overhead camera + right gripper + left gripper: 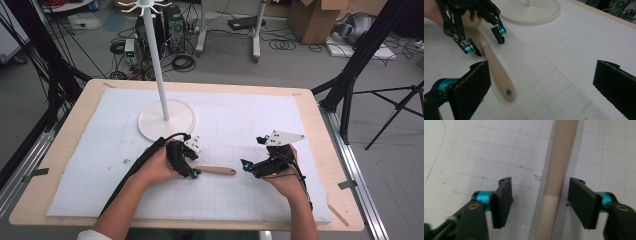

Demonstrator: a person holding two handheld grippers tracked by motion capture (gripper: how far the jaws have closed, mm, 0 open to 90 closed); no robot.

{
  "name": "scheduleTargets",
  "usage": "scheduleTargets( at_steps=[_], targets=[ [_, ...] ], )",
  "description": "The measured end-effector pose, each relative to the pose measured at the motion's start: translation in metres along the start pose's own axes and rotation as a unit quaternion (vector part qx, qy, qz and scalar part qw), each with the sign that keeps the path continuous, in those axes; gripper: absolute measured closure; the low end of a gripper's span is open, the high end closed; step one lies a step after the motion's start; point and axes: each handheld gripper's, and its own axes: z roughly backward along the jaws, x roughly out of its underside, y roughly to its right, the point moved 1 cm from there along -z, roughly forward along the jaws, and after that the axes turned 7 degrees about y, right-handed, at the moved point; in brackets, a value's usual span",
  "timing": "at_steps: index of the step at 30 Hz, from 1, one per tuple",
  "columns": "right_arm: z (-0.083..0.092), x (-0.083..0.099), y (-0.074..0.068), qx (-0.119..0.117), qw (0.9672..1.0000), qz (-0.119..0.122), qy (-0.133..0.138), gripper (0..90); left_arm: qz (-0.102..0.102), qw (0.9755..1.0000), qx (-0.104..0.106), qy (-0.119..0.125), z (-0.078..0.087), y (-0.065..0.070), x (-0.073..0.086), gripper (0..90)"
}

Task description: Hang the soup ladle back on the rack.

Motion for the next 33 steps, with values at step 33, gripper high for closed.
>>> scheduleTargets(
  at_steps=[33],
  targets=[
    [-0.0029,0.0004,-0.0012,0.002,1.0000,0.006,-0.006,0.6,-0.002,0.9997,0.001,-0.024,0.0090,0.0062,-0.0053,75.8]
  ],
)
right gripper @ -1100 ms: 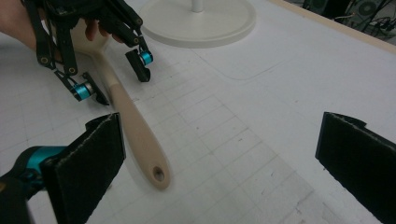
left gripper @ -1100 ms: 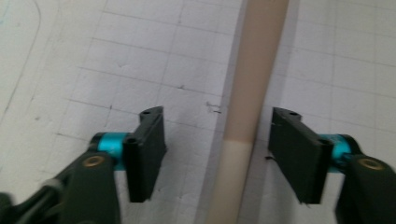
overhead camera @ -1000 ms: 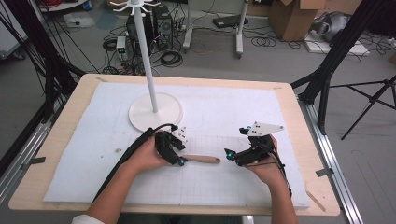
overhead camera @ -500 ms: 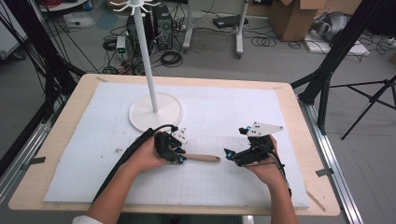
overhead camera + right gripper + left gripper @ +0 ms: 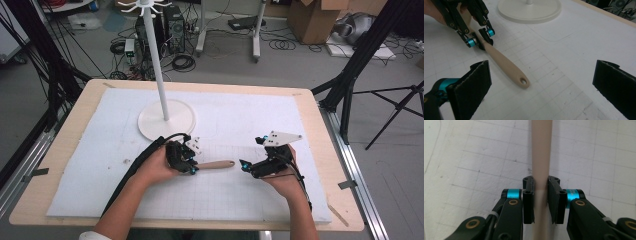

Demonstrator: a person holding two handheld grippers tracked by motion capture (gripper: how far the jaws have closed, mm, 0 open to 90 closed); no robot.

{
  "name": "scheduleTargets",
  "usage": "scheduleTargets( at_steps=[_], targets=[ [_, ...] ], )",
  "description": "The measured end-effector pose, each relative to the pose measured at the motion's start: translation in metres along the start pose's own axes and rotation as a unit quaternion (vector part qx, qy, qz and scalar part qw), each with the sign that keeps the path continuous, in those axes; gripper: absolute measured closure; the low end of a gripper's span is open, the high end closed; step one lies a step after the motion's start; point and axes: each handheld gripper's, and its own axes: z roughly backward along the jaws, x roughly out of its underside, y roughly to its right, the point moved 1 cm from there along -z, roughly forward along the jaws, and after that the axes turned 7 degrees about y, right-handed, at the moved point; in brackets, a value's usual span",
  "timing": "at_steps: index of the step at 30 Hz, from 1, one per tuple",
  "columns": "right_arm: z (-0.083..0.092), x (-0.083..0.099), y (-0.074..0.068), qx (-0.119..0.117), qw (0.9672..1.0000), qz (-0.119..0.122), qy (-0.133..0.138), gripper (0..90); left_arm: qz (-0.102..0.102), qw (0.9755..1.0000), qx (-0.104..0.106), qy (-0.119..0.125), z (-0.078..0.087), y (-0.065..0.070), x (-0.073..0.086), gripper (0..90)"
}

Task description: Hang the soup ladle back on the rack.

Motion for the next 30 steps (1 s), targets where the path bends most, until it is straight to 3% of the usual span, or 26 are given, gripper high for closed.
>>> scheduleTargets(
  at_steps=[6,8,9,11,13,14,15,18,19,28,30],
  targets=[
    [0.001,0.000,0.000,0.001,1.0000,-0.002,0.000,0.6,0.020,0.9991,0.008,0.037,0.019,-0.001,0.001,75.8],
    [0.001,0.000,0.000,0.000,1.0000,-0.002,0.000,0.6,0.021,0.9972,0.012,0.070,0.034,-0.002,0.002,75.8],
    [0.001,0.000,0.000,0.000,1.0000,-0.002,0.001,0.6,0.021,0.9972,0.012,0.070,0.034,-0.002,0.002,75.8],
    [0.001,0.000,0.001,0.000,1.0000,-0.003,0.002,0.6,0.026,0.9937,0.001,0.109,0.051,-0.003,0.003,75.8],
    [0.001,0.000,0.000,-0.001,1.0000,-0.003,0.002,0.6,0.027,0.9913,-0.004,0.129,0.063,-0.003,0.005,75.8],
    [0.001,0.000,0.000,-0.001,1.0000,-0.003,0.002,0.6,0.027,0.9913,-0.004,0.129,0.063,-0.003,0.005,75.8],
    [0.002,0.000,0.000,-0.001,1.0000,-0.003,0.003,0.6,0.033,0.9888,-0.006,0.146,0.072,-0.002,0.008,75.8],
    [0.001,0.000,0.000,-0.001,1.0000,-0.002,0.003,0.6,0.035,0.9871,-0.010,0.156,0.081,-0.002,0.009,75.8],
    [0.001,0.000,0.000,-0.001,1.0000,-0.001,0.003,0.6,0.039,0.9855,-0.013,0.165,0.087,-0.001,0.011,75.8],
    [0.001,0.000,0.000,-0.002,1.0000,0.000,0.002,0.6,0.043,0.9840,-0.023,0.171,0.109,0.000,0.013,76.0],
    [0.001,0.000,-0.001,-0.002,1.0000,-0.003,0.002,0.6,0.045,0.9821,-0.027,0.181,0.116,-0.001,0.015,76.0]
  ],
)
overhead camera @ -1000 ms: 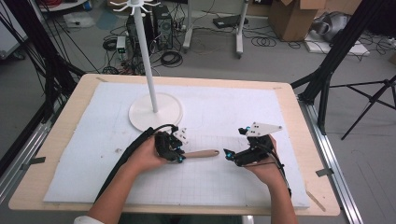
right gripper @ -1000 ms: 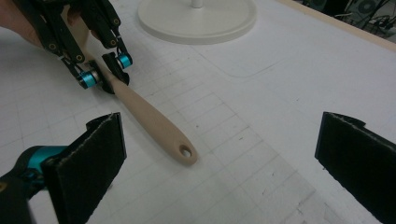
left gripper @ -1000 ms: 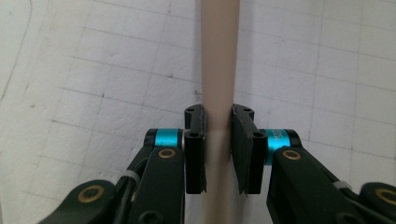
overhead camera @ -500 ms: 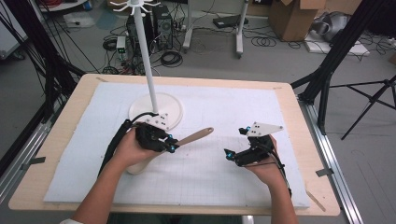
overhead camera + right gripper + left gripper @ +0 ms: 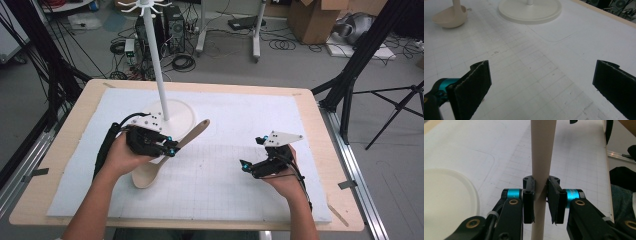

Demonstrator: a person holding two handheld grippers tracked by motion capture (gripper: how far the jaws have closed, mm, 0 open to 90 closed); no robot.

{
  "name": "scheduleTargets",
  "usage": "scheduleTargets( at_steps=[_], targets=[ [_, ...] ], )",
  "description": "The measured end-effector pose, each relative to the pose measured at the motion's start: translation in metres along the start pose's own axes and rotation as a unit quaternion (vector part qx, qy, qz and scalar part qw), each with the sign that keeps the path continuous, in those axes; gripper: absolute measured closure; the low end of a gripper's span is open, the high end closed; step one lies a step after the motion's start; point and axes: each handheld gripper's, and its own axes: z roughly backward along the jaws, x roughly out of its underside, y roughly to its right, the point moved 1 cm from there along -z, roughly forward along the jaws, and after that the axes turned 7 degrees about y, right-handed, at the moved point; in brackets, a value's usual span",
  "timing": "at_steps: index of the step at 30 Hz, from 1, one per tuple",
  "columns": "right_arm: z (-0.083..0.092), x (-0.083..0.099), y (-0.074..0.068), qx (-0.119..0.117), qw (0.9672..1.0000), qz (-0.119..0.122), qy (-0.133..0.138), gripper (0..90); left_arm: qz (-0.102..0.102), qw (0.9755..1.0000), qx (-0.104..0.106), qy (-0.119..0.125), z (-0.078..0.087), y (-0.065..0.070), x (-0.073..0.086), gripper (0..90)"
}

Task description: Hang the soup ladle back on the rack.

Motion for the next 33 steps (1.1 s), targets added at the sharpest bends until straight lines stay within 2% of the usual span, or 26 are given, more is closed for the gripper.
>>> scheduleTargets(
  at_steps=[8,9,16,22,33],
  targets=[
    [0.001,0.000,0.000,0.001,1.0000,0.000,0.002,0.6,0.005,0.9996,-0.012,0.024,0.018,-0.003,-0.001,76.0],
    [0.001,0.000,0.000,0.001,1.0000,0.001,0.002,0.6,0.011,0.9992,-0.015,0.034,0.023,-0.004,-0.001,76.0],
    [0.001,0.000,0.000,0.002,1.0000,0.002,0.004,0.6,0.019,0.9977,-0.022,0.061,0.039,-0.007,-0.001,76.1],
    [0.001,0.000,0.000,0.001,1.0000,0.002,0.004,0.6,0.021,0.9972,-0.026,0.067,0.049,-0.009,-0.003,76.2],
    [0.001,-0.001,0.000,0.001,1.0000,0.001,0.005,0.6,0.026,0.9963,-0.040,0.072,0.076,-0.016,-0.016,76.2]
  ],
)
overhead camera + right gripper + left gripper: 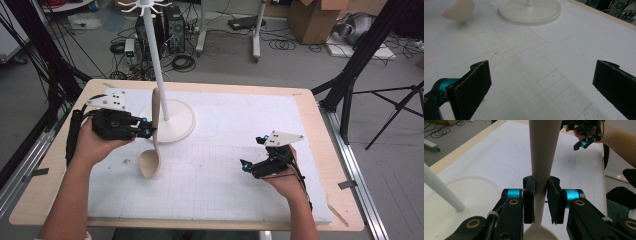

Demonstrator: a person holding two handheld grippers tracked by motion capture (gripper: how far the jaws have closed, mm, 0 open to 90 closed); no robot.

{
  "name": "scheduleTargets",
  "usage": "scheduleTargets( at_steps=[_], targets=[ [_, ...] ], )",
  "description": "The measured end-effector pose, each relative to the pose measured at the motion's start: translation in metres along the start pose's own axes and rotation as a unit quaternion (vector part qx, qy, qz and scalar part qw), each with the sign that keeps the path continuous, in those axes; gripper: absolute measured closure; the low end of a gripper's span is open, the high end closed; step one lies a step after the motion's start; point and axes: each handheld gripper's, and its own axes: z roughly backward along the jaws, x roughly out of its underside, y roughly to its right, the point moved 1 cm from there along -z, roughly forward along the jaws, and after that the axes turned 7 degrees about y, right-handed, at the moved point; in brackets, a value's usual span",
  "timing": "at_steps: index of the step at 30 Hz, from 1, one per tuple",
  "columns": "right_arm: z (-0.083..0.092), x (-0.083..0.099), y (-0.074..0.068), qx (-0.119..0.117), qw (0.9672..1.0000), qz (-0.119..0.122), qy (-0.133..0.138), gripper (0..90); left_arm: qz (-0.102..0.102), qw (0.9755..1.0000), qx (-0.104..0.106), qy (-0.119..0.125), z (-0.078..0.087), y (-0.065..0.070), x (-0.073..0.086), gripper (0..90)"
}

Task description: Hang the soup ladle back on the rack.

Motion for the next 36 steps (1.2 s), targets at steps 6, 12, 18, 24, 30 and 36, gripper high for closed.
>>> scheduleTargets(
  at_steps=[6,12,18,24,30,36],
  targets=[
    [0.001,-0.001,0.000,-0.001,1.0000,0.000,0.002,0.6,0.005,0.9998,-0.017,-0.004,0.019,-0.012,-0.013,76.1],
    [0.001,-0.001,-0.001,-0.002,1.0000,0.001,0.003,0.6,0.007,0.9994,-0.033,-0.005,0.034,-0.019,-0.027,76.2],
    [0.001,-0.002,-0.001,-0.003,1.0000,0.002,0.005,0.6,-0.006,0.9991,-0.039,-0.012,0.042,-0.029,-0.040,76.1],
    [0.001,-0.002,0.000,-0.004,1.0000,0.001,0.005,0.6,-0.004,0.9991,-0.040,-0.012,0.048,-0.039,-0.052,76.1],
    [0.002,-0.002,0.000,-0.005,1.0000,-0.001,0.007,0.6,0.001,0.9991,-0.040,-0.013,0.052,-0.052,-0.064,76.1],
    [0.005,-0.004,0.001,-0.007,0.9999,-0.003,0.014,0.6,0.006,0.9983,-0.056,-0.017,0.062,-0.062,-0.079,76.1]
  ],
)
